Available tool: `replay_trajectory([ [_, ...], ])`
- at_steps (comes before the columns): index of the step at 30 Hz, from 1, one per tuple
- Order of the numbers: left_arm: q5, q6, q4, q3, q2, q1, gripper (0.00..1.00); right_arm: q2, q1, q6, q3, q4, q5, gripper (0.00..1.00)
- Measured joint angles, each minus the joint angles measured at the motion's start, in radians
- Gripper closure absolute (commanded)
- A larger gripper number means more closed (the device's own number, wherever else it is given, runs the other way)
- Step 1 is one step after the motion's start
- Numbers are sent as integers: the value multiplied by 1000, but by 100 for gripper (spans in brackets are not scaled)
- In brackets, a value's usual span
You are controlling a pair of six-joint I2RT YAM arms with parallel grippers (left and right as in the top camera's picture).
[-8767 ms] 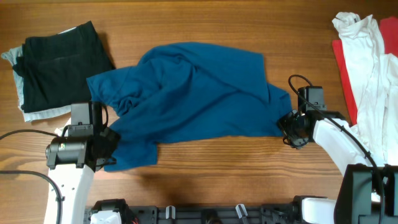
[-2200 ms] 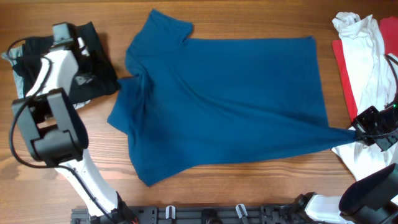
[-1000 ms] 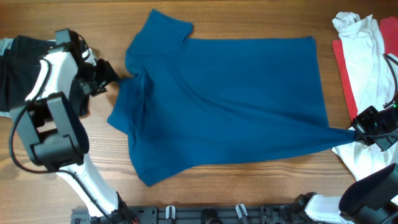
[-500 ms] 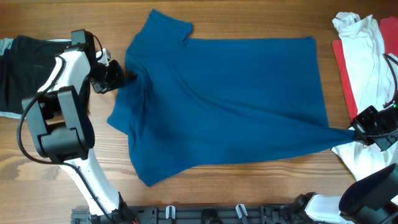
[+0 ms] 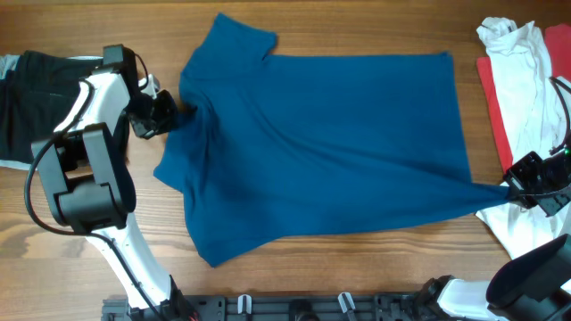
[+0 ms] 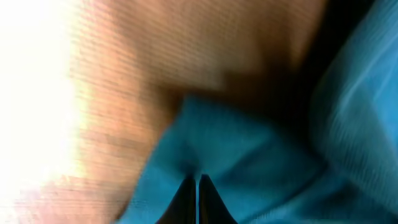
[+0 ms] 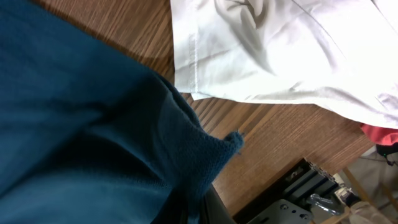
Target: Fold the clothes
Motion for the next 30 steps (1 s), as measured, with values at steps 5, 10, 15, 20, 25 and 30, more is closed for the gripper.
replay_trajectory([
  [5,26,0,-114,-13,0,-2,96,0,0,0,0,1,-3,96],
  [10,53,0,-49,-81,-10,-15,96,0,0,-3,0,0,-3,96],
  [15,45,-23,55,-173,-66,-7,96,0,0,-3,0,0,-4,96],
  [20,45,-59,103,-188,-74,24,94,0,0,-3,0,1,-6,96],
  [25,38,-103,153,-188,-75,134,96,0,0,-7,0,6,-26,96],
  [30,50,-113,151,-180,-72,200,96,0,0,-7,0,8,-41,96],
])
